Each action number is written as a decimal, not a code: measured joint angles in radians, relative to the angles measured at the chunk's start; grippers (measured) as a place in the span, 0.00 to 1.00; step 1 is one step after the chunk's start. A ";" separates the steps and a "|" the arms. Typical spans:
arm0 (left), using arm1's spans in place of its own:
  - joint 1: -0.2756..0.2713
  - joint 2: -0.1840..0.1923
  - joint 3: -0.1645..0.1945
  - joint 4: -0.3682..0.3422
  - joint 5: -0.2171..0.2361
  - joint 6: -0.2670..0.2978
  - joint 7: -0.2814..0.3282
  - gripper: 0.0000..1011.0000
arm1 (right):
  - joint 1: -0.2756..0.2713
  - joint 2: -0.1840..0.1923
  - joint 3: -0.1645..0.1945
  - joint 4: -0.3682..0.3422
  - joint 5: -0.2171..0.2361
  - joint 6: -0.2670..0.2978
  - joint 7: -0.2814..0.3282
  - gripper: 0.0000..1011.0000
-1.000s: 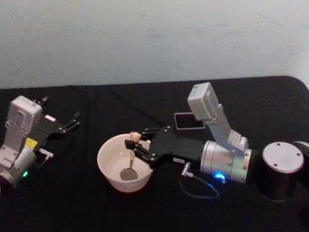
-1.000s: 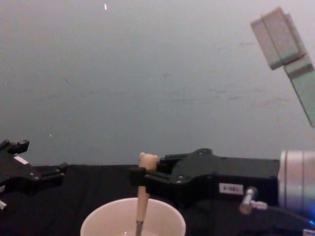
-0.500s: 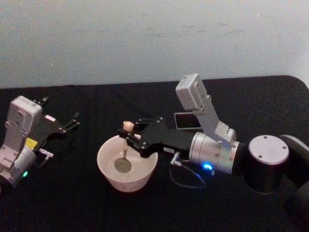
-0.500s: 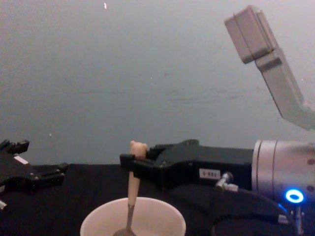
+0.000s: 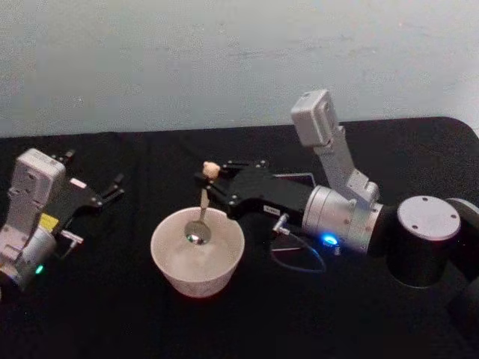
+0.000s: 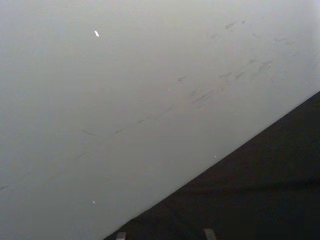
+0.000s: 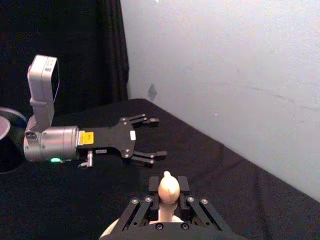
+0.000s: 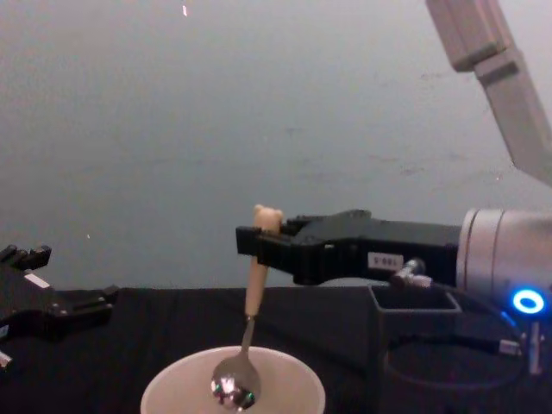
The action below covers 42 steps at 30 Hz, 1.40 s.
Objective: Pick up the stirring spoon with one hand, stir inside the cup, then place it back in its original position.
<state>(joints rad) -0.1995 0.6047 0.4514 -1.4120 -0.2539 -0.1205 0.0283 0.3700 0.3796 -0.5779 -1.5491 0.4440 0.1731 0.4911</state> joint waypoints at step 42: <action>0.000 0.000 0.000 0.000 0.000 0.000 0.000 0.99 | -0.069 0.066 0.168 -0.161 0.161 0.031 -0.125 0.21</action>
<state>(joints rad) -0.1995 0.6047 0.4514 -1.4120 -0.2539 -0.1206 0.0283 0.3012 0.4460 -0.4104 -1.7104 0.6048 0.2041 0.3663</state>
